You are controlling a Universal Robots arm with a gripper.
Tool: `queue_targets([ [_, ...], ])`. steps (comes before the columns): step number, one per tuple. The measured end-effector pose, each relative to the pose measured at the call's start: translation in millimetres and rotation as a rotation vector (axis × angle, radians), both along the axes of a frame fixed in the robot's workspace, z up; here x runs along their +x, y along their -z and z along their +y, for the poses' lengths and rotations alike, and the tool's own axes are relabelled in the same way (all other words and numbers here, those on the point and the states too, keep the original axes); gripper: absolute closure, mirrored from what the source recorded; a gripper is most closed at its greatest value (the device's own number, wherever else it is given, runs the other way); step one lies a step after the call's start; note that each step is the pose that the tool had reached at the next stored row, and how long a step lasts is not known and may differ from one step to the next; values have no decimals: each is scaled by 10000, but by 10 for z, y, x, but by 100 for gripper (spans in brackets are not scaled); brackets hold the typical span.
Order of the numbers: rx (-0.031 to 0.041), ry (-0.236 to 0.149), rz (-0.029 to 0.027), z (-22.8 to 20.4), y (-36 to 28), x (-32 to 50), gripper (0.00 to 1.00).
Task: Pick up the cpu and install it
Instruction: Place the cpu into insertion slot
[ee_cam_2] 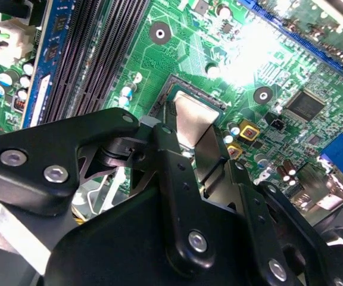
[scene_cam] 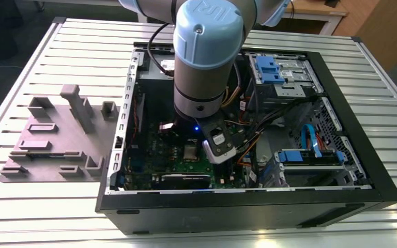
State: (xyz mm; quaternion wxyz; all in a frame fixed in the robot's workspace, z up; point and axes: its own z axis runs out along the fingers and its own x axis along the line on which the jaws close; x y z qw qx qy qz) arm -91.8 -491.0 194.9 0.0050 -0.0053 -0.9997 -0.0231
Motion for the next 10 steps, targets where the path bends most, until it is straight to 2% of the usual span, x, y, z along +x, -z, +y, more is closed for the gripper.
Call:
queue_targets([
  [10,1,0,1,0,1,20,61],
])
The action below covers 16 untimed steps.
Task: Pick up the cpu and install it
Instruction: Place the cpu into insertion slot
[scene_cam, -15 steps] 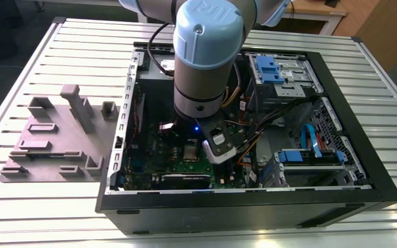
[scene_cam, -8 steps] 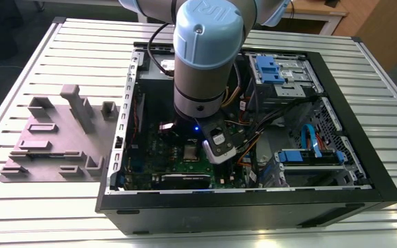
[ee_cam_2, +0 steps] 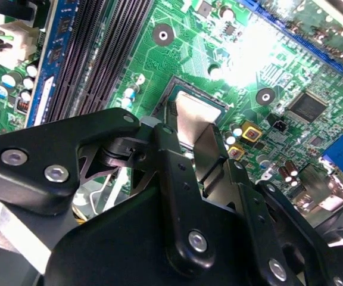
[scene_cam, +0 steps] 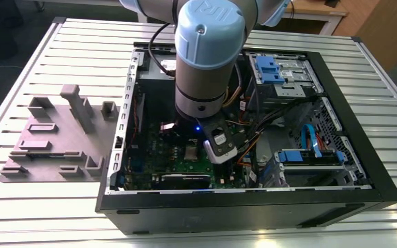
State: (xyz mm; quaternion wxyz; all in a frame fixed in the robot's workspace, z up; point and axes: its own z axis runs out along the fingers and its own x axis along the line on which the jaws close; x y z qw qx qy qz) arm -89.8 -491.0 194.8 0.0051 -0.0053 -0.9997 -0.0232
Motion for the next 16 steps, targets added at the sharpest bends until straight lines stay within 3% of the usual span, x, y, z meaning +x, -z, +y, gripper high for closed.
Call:
queue_targets([
  [11,0,1,0,0,0,18,61],
  [16,1,2,0,0,-37,18,61],
])
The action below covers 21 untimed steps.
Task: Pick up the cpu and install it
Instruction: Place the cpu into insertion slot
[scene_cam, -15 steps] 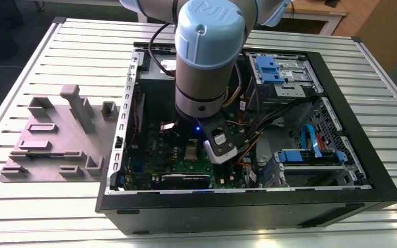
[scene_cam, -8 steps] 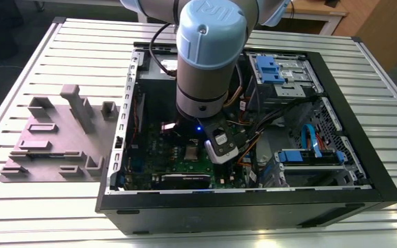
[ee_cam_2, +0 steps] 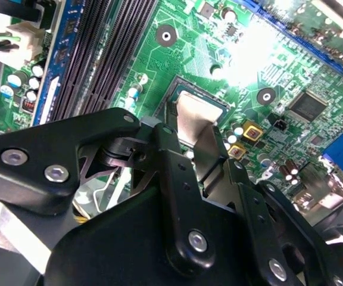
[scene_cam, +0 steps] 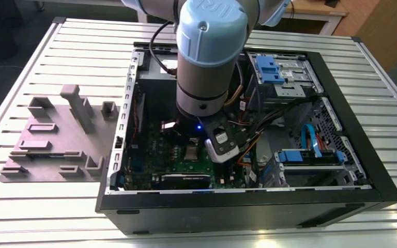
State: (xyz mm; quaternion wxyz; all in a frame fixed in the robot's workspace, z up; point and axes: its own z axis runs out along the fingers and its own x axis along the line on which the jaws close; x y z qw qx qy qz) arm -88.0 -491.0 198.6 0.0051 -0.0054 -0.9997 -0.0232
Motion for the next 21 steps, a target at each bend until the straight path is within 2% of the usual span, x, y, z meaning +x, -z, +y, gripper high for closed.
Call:
queue_targets([
  [9,-2,1,0,0,0,-13,61],
  [15,-58,0,1,-1,15,-31,61],
  [21,-60,0,0,0,17,-31,61],
])
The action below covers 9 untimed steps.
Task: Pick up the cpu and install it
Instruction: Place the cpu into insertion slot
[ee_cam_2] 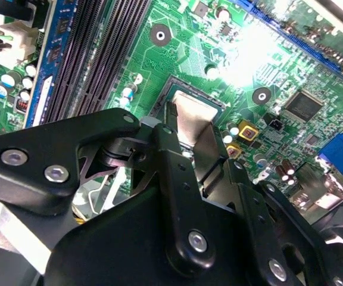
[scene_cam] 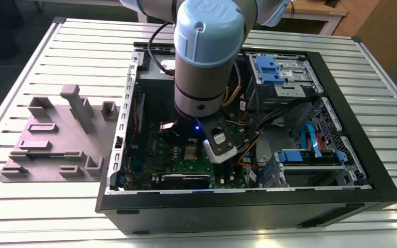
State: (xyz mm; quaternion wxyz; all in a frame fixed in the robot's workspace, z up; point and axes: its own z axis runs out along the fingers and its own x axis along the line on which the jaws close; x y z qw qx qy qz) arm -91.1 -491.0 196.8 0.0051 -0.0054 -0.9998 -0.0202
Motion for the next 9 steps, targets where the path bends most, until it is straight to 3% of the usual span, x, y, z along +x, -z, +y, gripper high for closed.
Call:
queue_targets([
  [3,1,0,0,0,1,0,60],
  [4,0,0,0,0,1,0,54],
  [9,0,0,0,0,5,27,54],
])
